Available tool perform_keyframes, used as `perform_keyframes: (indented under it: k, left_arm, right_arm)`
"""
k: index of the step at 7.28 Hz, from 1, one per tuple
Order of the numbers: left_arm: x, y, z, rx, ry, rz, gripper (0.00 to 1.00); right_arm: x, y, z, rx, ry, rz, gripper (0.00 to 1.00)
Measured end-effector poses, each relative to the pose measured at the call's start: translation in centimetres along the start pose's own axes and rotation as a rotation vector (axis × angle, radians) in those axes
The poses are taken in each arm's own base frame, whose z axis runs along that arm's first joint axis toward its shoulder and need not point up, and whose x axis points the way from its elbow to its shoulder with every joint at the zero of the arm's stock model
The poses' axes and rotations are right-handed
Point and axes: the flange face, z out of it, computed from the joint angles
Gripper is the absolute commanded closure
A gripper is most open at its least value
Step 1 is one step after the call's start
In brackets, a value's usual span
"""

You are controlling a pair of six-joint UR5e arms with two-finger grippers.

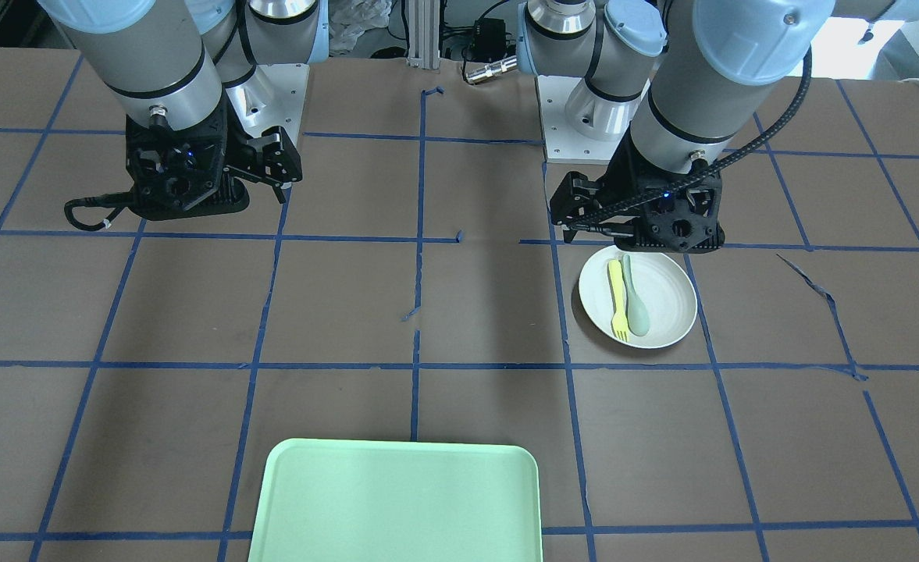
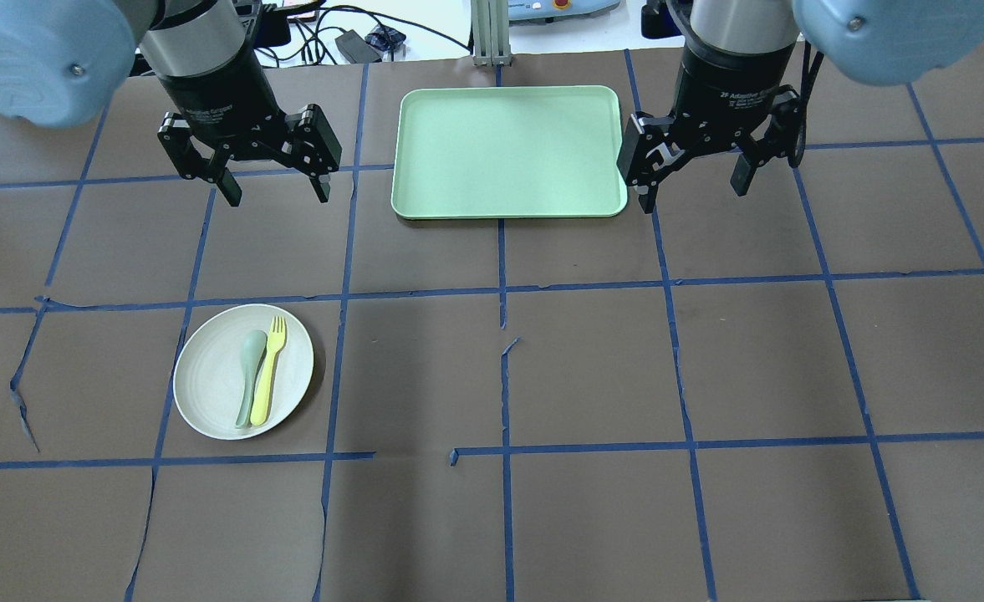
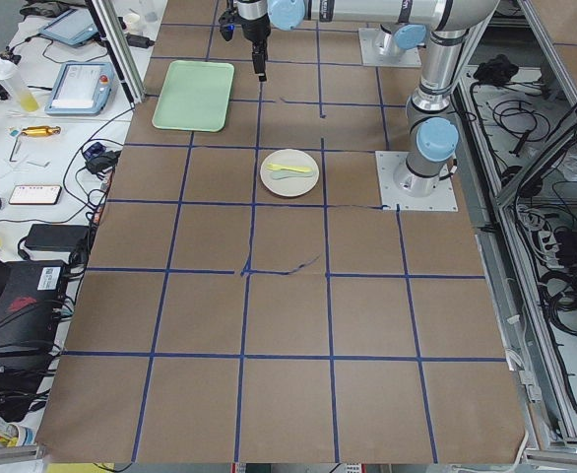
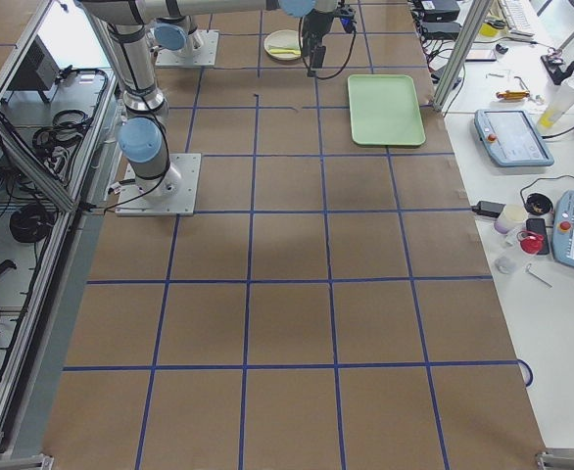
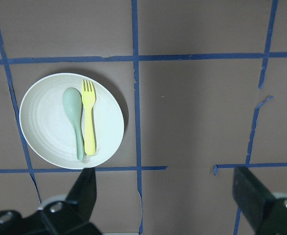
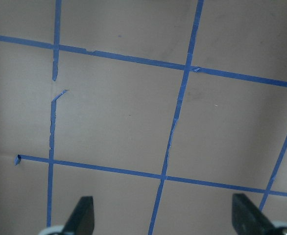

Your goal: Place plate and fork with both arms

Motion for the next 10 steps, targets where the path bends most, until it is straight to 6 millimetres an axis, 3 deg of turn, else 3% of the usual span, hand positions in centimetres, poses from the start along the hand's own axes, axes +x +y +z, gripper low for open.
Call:
perform_keyframes:
  k: [4,10]
  left_arm:
    - [0.9,0.7,2.4,-0.04,0.001,0.012,0.0]
    - [0.7,0.7,1.9,-0.023,0.002,0.012,0.0]
  right_arm:
    - [0.0,-0.4,0.2,-0.001,-0.004,-0.005,0.0]
    - [0.1,-0.4,0.5,-0.01,-0.007,-0.012,0.0]
